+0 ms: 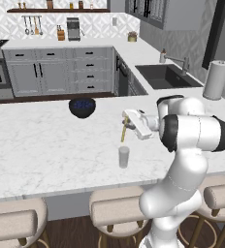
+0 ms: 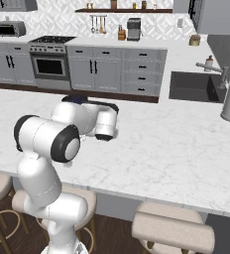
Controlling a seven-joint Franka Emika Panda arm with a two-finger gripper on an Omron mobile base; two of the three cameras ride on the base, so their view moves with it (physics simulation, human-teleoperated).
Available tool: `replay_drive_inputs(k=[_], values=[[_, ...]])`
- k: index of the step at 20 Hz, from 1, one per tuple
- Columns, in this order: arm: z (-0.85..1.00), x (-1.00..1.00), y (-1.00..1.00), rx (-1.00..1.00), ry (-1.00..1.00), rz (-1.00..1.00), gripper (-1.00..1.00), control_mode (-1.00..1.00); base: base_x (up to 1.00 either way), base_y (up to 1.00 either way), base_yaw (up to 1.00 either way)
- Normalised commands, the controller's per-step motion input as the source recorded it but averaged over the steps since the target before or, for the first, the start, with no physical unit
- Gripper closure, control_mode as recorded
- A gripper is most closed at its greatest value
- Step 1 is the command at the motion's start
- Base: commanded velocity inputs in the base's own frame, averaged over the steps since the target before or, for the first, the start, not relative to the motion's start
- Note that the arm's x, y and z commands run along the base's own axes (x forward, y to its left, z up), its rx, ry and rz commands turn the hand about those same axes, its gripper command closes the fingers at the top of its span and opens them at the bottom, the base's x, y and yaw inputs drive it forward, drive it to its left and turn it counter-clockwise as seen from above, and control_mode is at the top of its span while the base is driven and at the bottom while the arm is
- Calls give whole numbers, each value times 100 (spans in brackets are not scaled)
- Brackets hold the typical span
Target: Take a straw from the drawer in front and place it inside the glass cup on the dining counter.
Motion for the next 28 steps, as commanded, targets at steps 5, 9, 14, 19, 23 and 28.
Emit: replay_drive_inputs(k=[5,9,14,19,23,28], values=[[0,-2,0,0,0,0,100,-100,0,0,0],[0,-11,-4,0,4,0,100,-100,0,0,0],[1,-23,-13,0,23,0,100,-100,0,0,0],[0,-5,-1,0,16,0,100,-100,0,0,0],[0,0,0,0,10,0,100,-100,0,0,0],[0,3,0,0,2,0,100,-100,0,0,0]])
